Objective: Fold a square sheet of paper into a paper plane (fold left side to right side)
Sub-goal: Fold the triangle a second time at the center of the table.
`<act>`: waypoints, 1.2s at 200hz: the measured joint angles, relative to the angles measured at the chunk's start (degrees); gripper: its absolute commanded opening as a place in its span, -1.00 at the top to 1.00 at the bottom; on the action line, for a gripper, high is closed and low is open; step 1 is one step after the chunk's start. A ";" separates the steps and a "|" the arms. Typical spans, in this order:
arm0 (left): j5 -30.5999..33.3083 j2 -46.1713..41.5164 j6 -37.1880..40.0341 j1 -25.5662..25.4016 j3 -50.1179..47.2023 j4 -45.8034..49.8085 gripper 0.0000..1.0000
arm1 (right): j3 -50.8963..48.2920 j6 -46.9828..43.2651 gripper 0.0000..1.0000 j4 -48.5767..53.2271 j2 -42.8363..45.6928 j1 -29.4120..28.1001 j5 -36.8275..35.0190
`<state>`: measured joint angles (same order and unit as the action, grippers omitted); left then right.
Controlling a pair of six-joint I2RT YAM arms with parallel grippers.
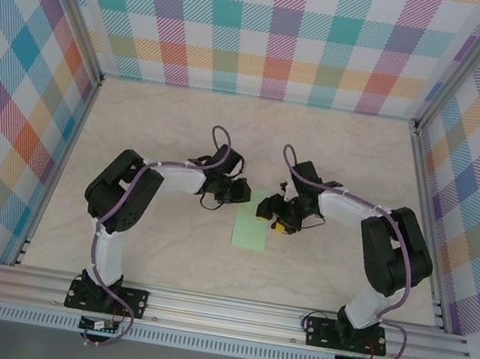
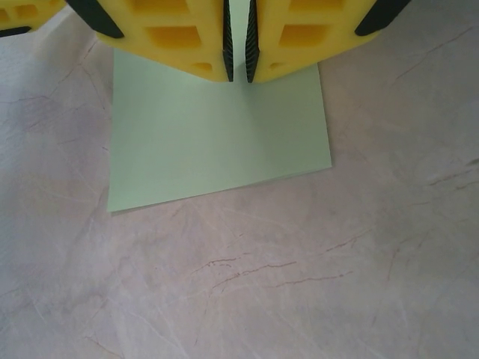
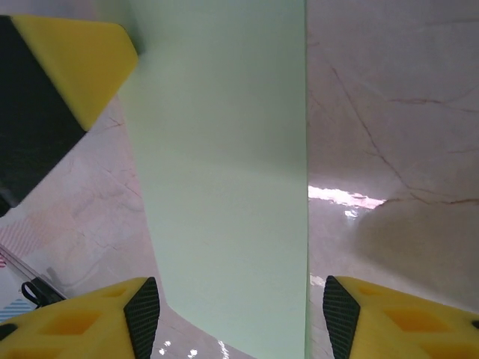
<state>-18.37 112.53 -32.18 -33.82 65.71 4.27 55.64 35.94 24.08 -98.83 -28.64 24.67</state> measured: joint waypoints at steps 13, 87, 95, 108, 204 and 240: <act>0.00 0.00 0.00 0.00 0.00 0.00 0.68 | 0.00 0.50 -0.18 0.00 -0.70 -0.63 0.02; -0.02 0.00 0.00 0.00 -0.15 -0.20 0.68 | 0.00 1.44 -0.18 0.07 -1.66 -2.54 -0.85; -0.02 -0.02 0.00 0.00 -0.22 -0.33 0.68 | 0.00 1.46 -0.18 0.15 -1.70 -2.60 -1.07; -0.04 -0.04 0.00 0.00 -0.24 -0.37 0.68 | 0.07 1.57 -0.19 0.26 -1.75 -2.60 -1.33; -0.13 -0.09 0.00 0.00 -0.31 -0.42 0.67 | 0.50 3.28 -0.16 -1.01 -1.75 -3.30 -2.03; -0.15 -0.13 0.00 0.00 -0.33 -0.46 0.67 | 0.22 4.90 -0.14 -4.24 -1.70 -3.30 -1.18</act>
<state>-18.52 112.40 -32.18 -33.82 65.39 3.81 55.86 40.84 19.84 -100.53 -31.94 23.49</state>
